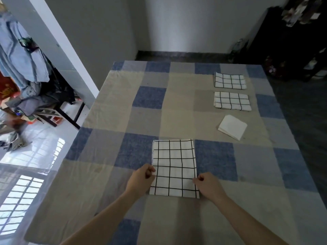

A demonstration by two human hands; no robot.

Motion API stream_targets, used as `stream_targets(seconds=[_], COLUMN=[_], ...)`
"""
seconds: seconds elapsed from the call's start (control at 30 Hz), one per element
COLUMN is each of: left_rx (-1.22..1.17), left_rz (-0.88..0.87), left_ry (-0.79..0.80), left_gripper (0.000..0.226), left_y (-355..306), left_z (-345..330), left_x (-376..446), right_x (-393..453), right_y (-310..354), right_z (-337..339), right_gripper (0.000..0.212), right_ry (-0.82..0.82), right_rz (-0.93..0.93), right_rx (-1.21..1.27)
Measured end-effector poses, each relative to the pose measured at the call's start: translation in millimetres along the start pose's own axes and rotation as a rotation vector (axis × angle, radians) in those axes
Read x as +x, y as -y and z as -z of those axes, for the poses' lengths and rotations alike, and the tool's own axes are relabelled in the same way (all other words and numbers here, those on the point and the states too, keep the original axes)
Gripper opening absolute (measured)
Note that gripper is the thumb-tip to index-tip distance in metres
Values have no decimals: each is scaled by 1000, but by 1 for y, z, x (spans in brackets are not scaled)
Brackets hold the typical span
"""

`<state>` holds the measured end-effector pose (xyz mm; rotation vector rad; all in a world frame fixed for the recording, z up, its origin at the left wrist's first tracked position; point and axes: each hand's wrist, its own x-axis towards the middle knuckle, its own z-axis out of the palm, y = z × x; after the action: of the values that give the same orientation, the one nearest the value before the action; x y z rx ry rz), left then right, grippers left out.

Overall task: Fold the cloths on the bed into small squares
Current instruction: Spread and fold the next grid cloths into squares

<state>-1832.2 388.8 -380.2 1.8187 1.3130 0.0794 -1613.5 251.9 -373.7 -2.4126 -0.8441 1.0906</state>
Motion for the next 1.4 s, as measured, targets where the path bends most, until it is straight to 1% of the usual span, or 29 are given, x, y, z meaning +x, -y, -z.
stream_targets(seconds=[0.1, 0.17, 0.23, 0.3, 0.37, 0.43, 0.5, 0.57, 0.63, 0.77, 0.9, 1.1, 1.2, 1.33, 1.4], left_rx=[56, 104, 215, 428, 569, 641, 688, 706, 734, 792, 806, 812, 801, 805, 810], left_rz=[-15, -26, -49, -171, -359, -535, -654, -654, -604, -538, -547, -579, -594, -641, -648], left_ry=[11, 21, 14, -57, -82, -30, 22, 92, 171, 224, 269, 265, 256, 148, 128], left_gripper=[24, 26, 28, 34, 40, 41, 43, 54, 64, 68, 72, 74, 73, 70, 66], left_y=[-4, -7, -12, -20, -29, -37, -39, -36, -29, -17, -15, -17, -16, -2, 4], left_z=[0, 1, 2, -1, -10, -24, -38, -50, -56, -54, -50, -48, -48, -53, -54], left_x=[-1, -2, -6, -10, -15, -18, -17, -15, -13, -8, -5, -4, -4, -6, -6], right_x=[-3, -3, -4, -4, -4, -3, -3, -4, -4, -4, -3, -3, -3, -4, -4], right_y=[-3, -2, -2, -2, -2, -1, -1, -1, -1, -2, -3, -2, -2, -1, -1], right_z=[-3, -3, -4, -4, -4, -3, -4, -5, -6, -7, -8, -9, -7, -5, -6], right_gripper=[38, 36, 36, 35, 34, 33, 33, 32, 30, 31, 29, 30, 27, 28, 29], right_ry=[-28, -30, -35, -36, -35, -37, -47, -55, -62, -75, -72, -63, -63, -64, -65], right_rz=[-2, -5, -2, 7, 12, 14, 22, 35, 39, 41, 31, 53, 55, 42, 41], right_rx=[-25, -29, -43, -54, -77, -98, -117, -125, -133, -127, -127, -186, -204, -197, -193])
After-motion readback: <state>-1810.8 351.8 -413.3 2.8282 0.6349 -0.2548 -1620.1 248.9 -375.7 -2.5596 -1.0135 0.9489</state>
